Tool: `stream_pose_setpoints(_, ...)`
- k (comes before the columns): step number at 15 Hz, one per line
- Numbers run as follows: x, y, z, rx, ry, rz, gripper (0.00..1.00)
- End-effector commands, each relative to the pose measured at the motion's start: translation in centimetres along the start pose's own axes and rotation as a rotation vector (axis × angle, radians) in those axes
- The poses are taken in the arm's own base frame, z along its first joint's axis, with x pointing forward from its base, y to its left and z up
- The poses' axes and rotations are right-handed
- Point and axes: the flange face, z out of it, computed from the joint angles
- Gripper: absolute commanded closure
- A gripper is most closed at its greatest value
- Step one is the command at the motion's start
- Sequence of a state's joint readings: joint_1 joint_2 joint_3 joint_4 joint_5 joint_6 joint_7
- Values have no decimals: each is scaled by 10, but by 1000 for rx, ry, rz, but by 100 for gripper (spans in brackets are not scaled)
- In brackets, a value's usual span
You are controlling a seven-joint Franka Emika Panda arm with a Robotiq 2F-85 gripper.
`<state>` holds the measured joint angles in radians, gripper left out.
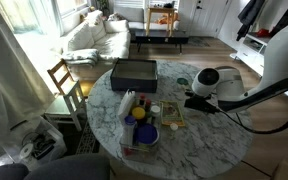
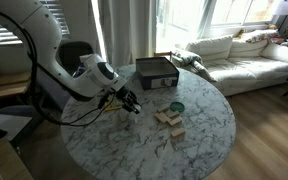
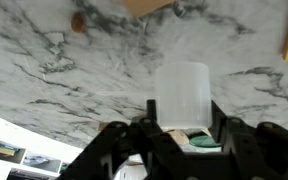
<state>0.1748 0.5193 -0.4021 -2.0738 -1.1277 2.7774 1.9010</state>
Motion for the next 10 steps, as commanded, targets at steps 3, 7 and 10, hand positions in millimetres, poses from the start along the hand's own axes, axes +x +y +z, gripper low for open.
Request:
stream_pose_setpoints(3, -17, 0, 17, 11, 31, -35, 75)
stream_pose_setpoints(7, -21, 3, 18, -2, 18, -23, 17)
stream_pose_setpoints(10, -15, 6, 9, -7, 9, -6, 0)
